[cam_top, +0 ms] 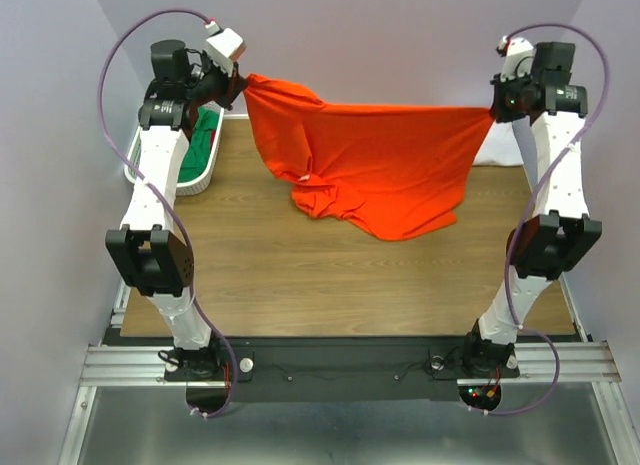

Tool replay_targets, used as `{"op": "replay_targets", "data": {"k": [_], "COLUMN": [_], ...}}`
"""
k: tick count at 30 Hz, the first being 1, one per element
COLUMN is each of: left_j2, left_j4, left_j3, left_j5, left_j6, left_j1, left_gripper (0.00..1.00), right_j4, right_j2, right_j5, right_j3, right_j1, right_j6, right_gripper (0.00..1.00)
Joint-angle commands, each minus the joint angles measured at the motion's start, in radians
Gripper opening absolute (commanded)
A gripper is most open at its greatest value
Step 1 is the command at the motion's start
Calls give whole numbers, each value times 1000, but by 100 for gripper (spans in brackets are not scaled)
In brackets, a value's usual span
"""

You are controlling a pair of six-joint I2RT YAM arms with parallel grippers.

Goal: Fold and stack the t-shirts
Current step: Flatten the tshirt out

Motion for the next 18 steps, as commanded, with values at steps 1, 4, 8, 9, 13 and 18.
{"op": "replay_targets", "data": {"k": [1,4,8,9,13,18], "left_j2": [-175,-238,-347,-403,-551,-672], "left_j4": [139,150,179,191,294,383], "left_j3": [50,75,48,32,-55,-103], "left_j5": [36,34,22,13,-45,-128], "left_j6": [-127,-150,-178,-183,-216,-235], "left_j1": [49,52,54,54,54,54], "left_gripper": [0,0,0,0,0,0], "right_j4": [63,83,135,170,247,313], "right_j2": [-114,-173,-282,-311,-449,-510], "right_j5": [100,132,163,177,195,241], "right_j3": [119,185,175,149,109,120], "right_j1": [-21,-23,-23,-23,-23,-23], "right_j6": [-13,-33,-53,-55,-64,-81], "right_gripper": [1,1,1,1,1,1]}}
